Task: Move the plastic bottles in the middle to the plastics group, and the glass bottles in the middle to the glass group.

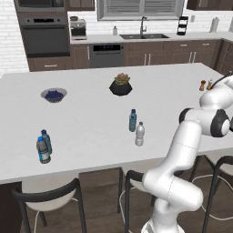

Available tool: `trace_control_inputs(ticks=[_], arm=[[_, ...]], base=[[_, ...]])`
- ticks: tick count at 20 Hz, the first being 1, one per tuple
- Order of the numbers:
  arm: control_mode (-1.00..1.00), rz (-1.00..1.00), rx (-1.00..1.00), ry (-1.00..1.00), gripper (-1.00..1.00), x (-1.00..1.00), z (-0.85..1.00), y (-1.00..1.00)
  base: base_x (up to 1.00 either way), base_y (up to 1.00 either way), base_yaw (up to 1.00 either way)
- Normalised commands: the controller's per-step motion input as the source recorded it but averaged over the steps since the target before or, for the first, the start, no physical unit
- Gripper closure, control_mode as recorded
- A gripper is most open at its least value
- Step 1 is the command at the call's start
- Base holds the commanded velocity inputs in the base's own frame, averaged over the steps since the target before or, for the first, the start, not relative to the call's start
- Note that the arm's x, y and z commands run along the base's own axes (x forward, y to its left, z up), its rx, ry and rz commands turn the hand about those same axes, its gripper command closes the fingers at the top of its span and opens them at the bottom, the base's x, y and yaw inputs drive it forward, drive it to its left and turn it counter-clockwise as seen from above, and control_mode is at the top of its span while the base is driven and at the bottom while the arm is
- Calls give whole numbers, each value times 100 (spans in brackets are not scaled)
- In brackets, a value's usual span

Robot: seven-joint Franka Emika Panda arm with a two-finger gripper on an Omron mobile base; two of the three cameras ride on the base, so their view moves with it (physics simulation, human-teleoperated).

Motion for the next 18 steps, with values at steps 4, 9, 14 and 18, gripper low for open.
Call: trace_control_inputs(ticks=[4,9,14,18], arm=[[-100,0,-2,0,100,0,-6,16],[-100,0,0,0,-100,0,0,4],[-100,0,0,0,-100,0,0,0],[-100,0,0,-1,-100,-1,30,0]], base=[[0,0,0],[0,0,0],[0,0,0],[0,0,0]])
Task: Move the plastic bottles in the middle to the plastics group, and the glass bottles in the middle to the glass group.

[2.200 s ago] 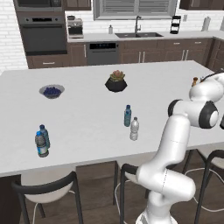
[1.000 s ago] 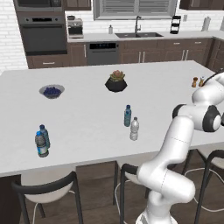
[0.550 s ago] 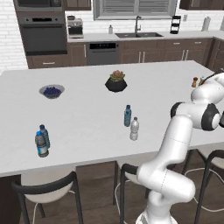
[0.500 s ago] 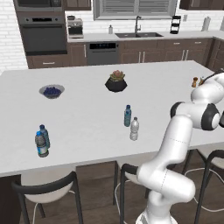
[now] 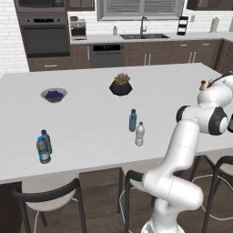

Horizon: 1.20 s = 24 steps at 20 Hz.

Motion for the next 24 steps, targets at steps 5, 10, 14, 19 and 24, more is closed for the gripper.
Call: trace_control_inputs(ticks=[5,10,14,19,24], arm=[[-100,0,0,-1,-100,-1,54,35],[-100,1,-2,1,-100,-31,30,91],[-100,17,-2,0,-100,-61,1,100],[-100,27,-2,0,-100,-72,0,100],[-100,28,-1,0,-100,-34,1,100]], base=[[0,0,0],[0,0,0],[0,0,0],[0,0,0],[0,0,0]])
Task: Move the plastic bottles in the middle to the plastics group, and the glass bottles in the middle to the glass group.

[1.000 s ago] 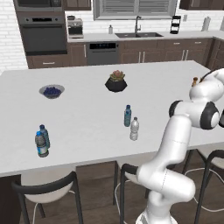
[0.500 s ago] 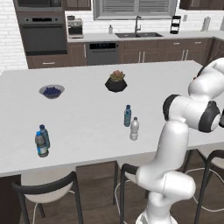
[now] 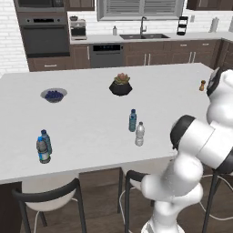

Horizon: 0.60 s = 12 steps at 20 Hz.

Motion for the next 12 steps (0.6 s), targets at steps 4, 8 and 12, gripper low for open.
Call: trace_control_inputs(ticks=[4,8,12], arm=[[-100,30,0,1,-100,-9,1,100],[-100,33,0,0,-100,-10,0,100],[-100,33,0,2,-100,-7,0,100]], base=[[0,0,0],[0,0,0],[0,0,0]])
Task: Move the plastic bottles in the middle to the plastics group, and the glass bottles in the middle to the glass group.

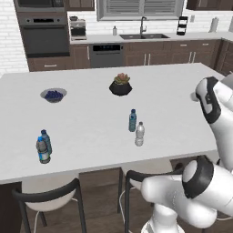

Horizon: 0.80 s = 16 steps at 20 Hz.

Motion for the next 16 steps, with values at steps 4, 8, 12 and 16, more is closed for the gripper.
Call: trace_control_inputs(ticks=[4,8,12,16], arm=[[-100,27,0,1,-100,1,0,100],[-100,18,0,11,-100,-3,-1,100],[-100,14,-4,18,-100,-1,-2,100],[-100,14,-4,18,-100,-1,-4,97]], base=[[0,0,0],[0,0,0],[0,0,0],[0,0,0]])
